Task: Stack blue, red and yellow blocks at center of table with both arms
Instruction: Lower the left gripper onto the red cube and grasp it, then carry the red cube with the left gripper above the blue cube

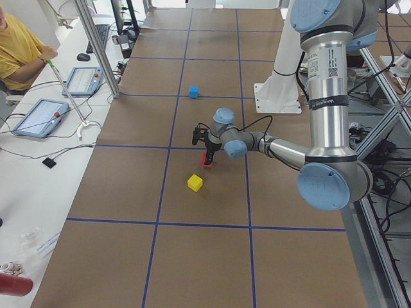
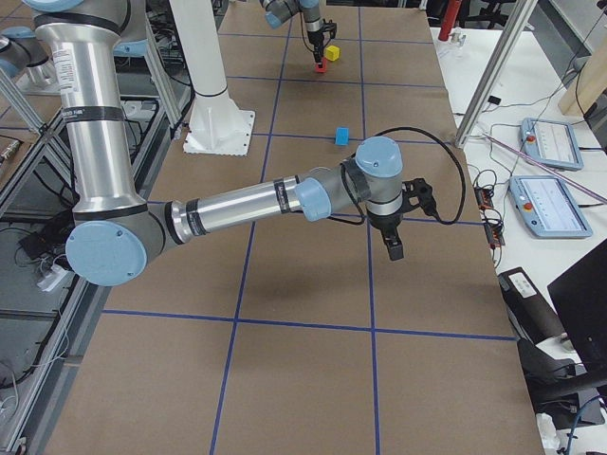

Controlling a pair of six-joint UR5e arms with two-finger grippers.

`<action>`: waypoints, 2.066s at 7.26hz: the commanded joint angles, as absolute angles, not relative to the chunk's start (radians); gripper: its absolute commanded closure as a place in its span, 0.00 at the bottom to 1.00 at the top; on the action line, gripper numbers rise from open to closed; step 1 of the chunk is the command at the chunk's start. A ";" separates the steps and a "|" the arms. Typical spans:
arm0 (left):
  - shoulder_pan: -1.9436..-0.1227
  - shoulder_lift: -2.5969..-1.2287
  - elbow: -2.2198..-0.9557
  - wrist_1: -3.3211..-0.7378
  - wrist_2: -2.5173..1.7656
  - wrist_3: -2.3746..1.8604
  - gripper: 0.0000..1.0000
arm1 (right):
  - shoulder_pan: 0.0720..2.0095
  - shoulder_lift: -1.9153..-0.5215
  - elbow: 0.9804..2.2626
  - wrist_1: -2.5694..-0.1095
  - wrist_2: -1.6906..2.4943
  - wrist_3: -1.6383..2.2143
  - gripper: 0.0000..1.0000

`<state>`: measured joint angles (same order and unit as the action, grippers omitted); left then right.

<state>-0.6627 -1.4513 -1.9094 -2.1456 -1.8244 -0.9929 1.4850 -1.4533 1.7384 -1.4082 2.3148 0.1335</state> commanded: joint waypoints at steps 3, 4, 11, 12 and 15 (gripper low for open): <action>-0.723 -1.945 -1.926 -1.615 -1.876 -0.853 1.00 | 1.485 -1.459 1.729 -1.410 2.316 0.135 0.00; -0.719 -2.100 -1.829 -1.579 -1.879 -0.862 1.00 | 1.485 -1.460 1.730 -1.410 2.316 0.135 0.00; -0.552 -2.589 -1.342 -1.591 -1.824 -1.097 0.99 | 1.485 -1.476 1.729 -1.410 2.316 0.138 0.00; -0.551 -2.585 -1.341 -1.591 -1.824 -1.097 0.98 | 1.485 -1.476 1.729 -1.410 2.316 0.138 0.00; -0.552 -2.583 -1.332 -1.594 -1.824 -1.117 0.93 | 1.485 -1.474 1.730 -1.410 2.318 0.150 0.00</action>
<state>-0.5527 -2.5839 -1.3390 -1.5914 -1.8244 -1.1129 1.4849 -1.4748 1.7301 -1.4097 2.3166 0.1477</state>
